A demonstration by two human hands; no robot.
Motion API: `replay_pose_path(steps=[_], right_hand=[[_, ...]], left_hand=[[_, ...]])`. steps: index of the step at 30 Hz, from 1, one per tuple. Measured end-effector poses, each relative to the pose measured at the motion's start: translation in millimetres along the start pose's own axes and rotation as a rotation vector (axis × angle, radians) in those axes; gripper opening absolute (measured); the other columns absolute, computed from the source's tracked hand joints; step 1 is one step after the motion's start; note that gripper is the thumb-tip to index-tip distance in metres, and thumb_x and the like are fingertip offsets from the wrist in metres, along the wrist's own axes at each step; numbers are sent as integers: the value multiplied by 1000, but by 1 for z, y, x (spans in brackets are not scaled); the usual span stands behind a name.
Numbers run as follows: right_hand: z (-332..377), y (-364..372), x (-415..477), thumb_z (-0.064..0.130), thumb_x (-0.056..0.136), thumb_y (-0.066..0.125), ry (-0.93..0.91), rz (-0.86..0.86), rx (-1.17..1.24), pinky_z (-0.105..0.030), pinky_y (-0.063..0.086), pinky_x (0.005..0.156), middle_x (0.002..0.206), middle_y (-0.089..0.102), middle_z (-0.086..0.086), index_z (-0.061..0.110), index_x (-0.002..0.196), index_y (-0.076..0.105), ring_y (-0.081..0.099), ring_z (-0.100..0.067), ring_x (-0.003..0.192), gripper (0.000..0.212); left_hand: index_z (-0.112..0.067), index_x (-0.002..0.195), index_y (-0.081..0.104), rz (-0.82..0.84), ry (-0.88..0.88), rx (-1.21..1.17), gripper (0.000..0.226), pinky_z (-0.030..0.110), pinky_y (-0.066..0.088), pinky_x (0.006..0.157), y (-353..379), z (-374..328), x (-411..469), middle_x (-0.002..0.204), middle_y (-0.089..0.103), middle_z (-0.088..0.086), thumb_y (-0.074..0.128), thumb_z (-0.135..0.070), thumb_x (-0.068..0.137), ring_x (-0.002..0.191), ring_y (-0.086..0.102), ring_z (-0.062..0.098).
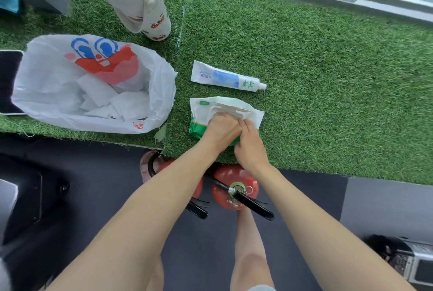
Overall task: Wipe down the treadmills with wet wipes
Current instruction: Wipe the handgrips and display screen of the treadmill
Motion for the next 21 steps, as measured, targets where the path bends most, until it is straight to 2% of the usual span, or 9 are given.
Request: replay_pose_path(steps=[4, 6, 9, 11, 14, 16, 18, 20, 21], right_hand=[[-2, -2, 1, -9, 81, 43, -11, 5, -1, -43, 34, 106, 148, 31, -10, 5, 150, 25, 34, -32, 130, 72], [-2, 0, 1, -8, 82, 44, -3, 1, -15, -43, 35, 105, 148, 30, -9, 6, 151, 23, 34, -31, 128, 73], [-1, 2, 0, -6, 81, 46, -2, -10, -58, -42, 37, 100, 146, 31, -8, 8, 151, 22, 37, -32, 123, 75], [-1, 2, -1, -6, 79, 47, -10, -8, -65, -42, 37, 99, 146, 31, -8, 7, 151, 22, 37, -32, 123, 77], [-4, 1, 0, -9, 80, 44, -20, 8, -16, -44, 37, 103, 148, 30, -8, 7, 151, 23, 35, -31, 127, 76], [-6, 0, 1, -11, 80, 43, -30, 21, 2, -43, 36, 106, 148, 29, -7, 8, 151, 22, 33, -30, 129, 76], [-6, 0, 0, -10, 82, 43, -35, 22, -9, -43, 36, 106, 149, 29, -7, 8, 151, 22, 33, -30, 129, 75], [-4, 1, 0, -7, 83, 44, -35, 7, -34, -42, 37, 104, 148, 30, -8, 8, 151, 23, 36, -31, 126, 73], [-3, 2, 0, -6, 83, 45, -30, 1, -44, -42, 37, 104, 147, 30, -9, 7, 151, 23, 37, -31, 124, 72]], left_hand=[[-18, 55, 61, 16, 163, 55, 23, 17, 33, 36, -20, 4, -8, 45, 53, -3, 47, 0, 60, 36, 52, 12], [-13, 51, 61, -4, 234, 53, 28, 16, 29, 35, -24, 5, -12, 41, 51, 1, 39, 2, 60, 33, 49, 14], [-12, 53, 65, -126, 183, 152, 44, 16, 25, 37, -16, -1, -13, 43, 52, 0, 26, 5, 63, 34, 49, 13], [-13, 56, 67, -44, 186, 102, 44, 16, 26, 35, -3, -6, -12, 44, 53, 0, 27, 3, 65, 34, 50, 12], [-17, 56, 66, 97, 189, 99, 27, 17, 25, 35, -1, -3, -5, 46, 55, -3, 42, -4, 62, 37, 52, 9], [-16, 56, 65, 78, 151, 114, 15, 18, 29, 34, -18, 2, -4, 47, 57, -3, 55, -6, 59, 39, 55, 8], [-13, 76, 70, 26, 166, 66, 12, 24, 46, 46, -28, 2, -7, 66, 67, 3, 66, -7, 66, 59, 66, 12], [-7, 112, 61, 56, 118, -66, 25, 32, 51, 75, -24, 9, -6, 105, 69, 10, 48, -3, 91, 97, 67, 24], [-7, 118, 58, 85, 66, -137, 28, 35, 48, 81, -26, 15, -5, 113, 66, 10, 41, -2, 96, 105, 64, 27]])
Point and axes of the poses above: each hand's wrist, its own x-axis towards the middle knuckle, its own y-axis out of the palm, z = x × y, the point moved 6 cm from there along x, towards the middle knuckle
